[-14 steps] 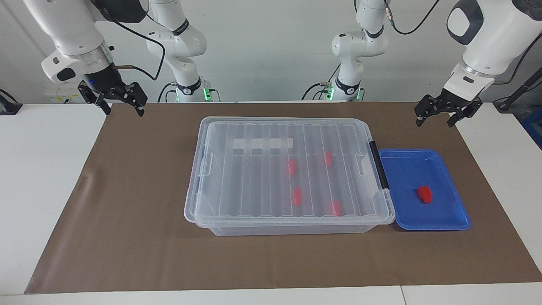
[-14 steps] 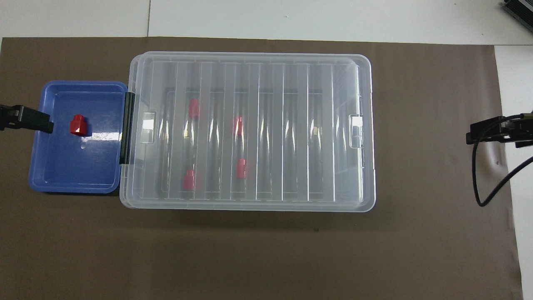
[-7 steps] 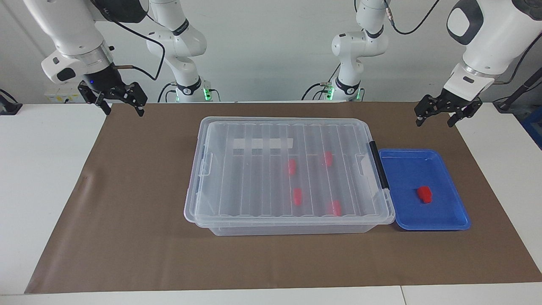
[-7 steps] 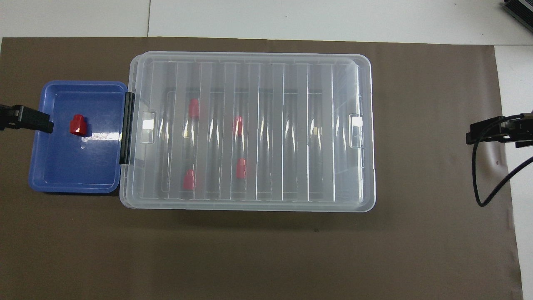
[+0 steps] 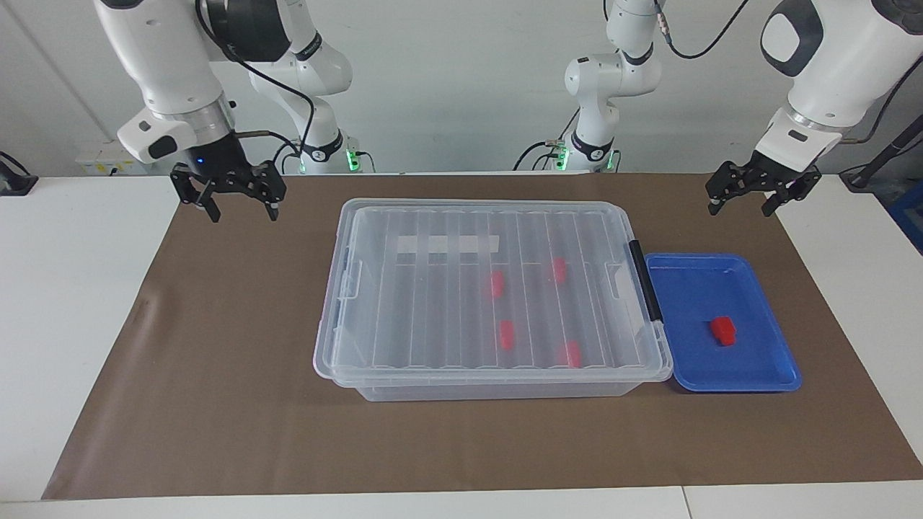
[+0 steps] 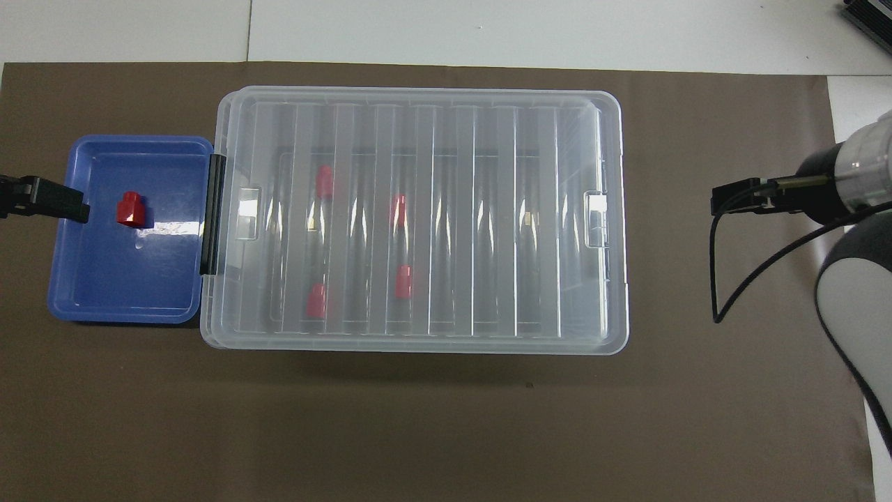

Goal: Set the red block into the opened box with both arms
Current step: 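Reach the right gripper to the near edge of the clear lid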

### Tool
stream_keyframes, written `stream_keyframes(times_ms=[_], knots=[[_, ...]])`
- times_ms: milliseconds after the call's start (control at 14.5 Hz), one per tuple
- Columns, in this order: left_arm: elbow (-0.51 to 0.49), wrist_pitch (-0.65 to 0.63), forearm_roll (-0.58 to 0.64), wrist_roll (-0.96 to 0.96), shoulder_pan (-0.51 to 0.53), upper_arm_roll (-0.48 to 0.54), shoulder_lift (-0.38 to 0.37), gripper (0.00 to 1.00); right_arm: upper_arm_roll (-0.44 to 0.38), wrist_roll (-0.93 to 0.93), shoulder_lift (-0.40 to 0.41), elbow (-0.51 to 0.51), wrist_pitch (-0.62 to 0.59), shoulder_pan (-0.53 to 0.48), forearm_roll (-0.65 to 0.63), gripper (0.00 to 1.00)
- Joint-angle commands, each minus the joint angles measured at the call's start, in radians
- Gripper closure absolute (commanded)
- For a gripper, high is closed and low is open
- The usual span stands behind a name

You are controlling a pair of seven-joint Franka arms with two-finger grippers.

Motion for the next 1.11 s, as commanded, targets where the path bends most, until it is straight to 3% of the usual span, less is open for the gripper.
stream_keyframes(times_ms=[0, 415, 1037], knots=[[-0.032, 0.021, 0.015, -0.015, -0.006, 0.003, -0.025, 0.00, 0.005, 0.015, 0.067, -0.008, 0.096, 0.034, 0.022, 0.00], [-0.033, 0.023, 0.015, -0.015, -0.006, 0.003, -0.026, 0.00, 0.005, 0.060, 0.118, -0.114, 0.305, 0.096, 0.028, 0.00], [-0.040, 0.026, 0.015, -0.015, -0.008, 0.003, -0.029, 0.00, 0.005, 0.080, 0.166, -0.131, 0.366, 0.105, 0.028, 0.00]])
